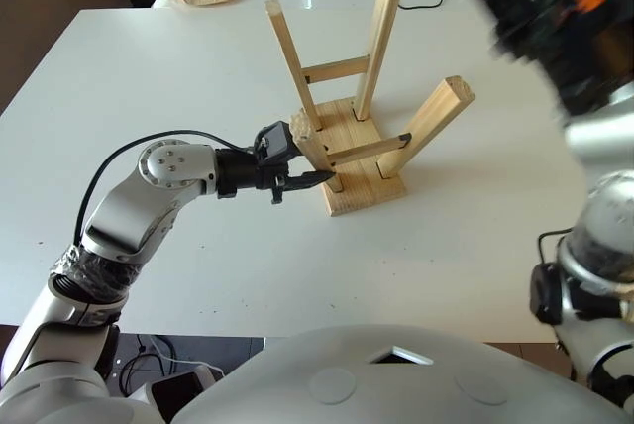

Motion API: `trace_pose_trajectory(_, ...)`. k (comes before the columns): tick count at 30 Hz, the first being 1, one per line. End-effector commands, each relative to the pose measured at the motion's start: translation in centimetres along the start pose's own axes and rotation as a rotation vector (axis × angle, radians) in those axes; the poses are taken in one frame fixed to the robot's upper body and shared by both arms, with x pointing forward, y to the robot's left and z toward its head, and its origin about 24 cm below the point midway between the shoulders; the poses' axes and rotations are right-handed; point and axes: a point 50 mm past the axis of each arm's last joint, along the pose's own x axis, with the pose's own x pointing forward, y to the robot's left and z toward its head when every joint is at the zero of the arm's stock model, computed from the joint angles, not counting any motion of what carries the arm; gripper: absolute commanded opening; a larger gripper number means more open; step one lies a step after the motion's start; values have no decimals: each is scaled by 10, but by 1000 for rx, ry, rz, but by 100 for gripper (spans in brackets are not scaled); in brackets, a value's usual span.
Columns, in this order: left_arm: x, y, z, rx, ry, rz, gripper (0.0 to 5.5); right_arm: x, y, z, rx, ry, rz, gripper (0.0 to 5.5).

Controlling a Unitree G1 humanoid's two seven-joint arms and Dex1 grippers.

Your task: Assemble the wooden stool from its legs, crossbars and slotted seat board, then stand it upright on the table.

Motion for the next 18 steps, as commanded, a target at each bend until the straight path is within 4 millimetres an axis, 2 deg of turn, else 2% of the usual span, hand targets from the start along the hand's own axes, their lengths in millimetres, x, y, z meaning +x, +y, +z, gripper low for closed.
trace_pose_trajectory(1, -10, -8, -57, -216, 316, 11, 206, -36, -42, -58, -338, 339, -208, 317)
trace_pose_trajectory(3, -7, -9, -55, -213, 310, 10, 206, -47, -34, -78, -422, 418, -181, 317)
trace_pose_trajectory(6, -4, -9, -52, -207, 301, 7, 206, -50, -2, -100, -434, 457, -99, 317)
trace_pose_trajectory(8, -3, -7, -50, -201, 299, 7, 206, -38, 43, -106, -405, 426, 59, 317)
trace_pose_trajectory(10, 0, -5, -47, -191, 298, 4, 206, -24, 88, -99, -280, 354, 193, 317)
trace_pose_trajectory(12, 8, -5, -41, -174, 288, -21, 206, -9, 133, -79, -49, 250, 325, 317)
trace_pose_trajectory(13, 12, -5, -38, -164, 281, -34, 206, -5, 149, -70, 45, 218, 380, 317)
trace_pose_trajectory(14, 15, -5, -33, -152, 271, -47, 206, -2, 160, -63, 109, 204, 419, 317)
trace_pose_trajectory(16, 20, -3, -25, -131, 253, -66, 206, -3, 164, -65, 134, 231, 426, 317)
trace_pose_trajectory(18, 21, -1, -23, -125, 249, -67, 206, -9, 145, -87, 54, 331, 339, 317)
